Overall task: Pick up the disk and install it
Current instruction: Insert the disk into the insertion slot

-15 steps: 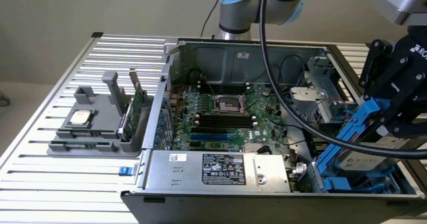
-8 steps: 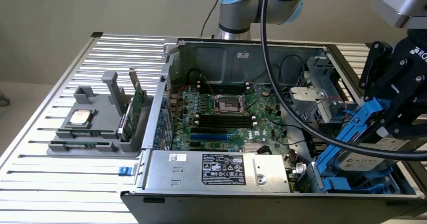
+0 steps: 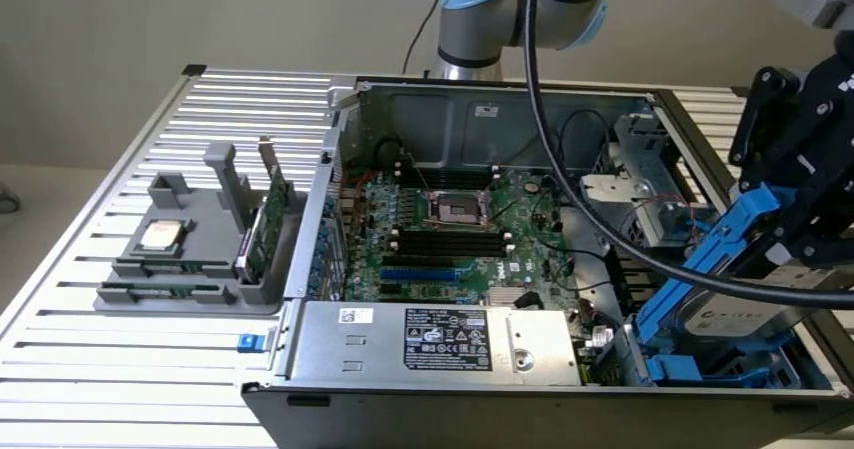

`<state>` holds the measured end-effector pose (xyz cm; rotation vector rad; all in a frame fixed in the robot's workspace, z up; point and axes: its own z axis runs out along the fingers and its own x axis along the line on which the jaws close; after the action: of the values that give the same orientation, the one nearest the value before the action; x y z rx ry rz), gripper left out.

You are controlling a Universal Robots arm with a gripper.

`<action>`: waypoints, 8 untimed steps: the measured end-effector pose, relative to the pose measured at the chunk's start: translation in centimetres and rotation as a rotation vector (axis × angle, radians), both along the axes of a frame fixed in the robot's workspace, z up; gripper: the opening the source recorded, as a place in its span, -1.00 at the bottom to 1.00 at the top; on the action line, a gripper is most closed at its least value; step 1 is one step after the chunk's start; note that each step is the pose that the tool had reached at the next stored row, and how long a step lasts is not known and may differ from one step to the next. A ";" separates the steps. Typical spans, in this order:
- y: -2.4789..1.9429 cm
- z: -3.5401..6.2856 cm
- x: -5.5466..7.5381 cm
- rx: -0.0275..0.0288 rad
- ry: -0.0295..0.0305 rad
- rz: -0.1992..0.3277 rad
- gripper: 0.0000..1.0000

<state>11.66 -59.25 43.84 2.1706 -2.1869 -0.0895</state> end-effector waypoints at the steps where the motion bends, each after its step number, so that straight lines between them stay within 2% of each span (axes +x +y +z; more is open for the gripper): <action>1: -0.01 0.43 0.0 0.0004 0.0000 0.000 -0.35; 4: 0.00 1.45 0.0 -0.0001 -0.0001 0.000 -0.35; 8: 0.00 1.48 0.0 0.0000 -0.0019 0.001 -0.35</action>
<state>11.67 -59.25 45.32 2.1731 -2.1863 -0.0874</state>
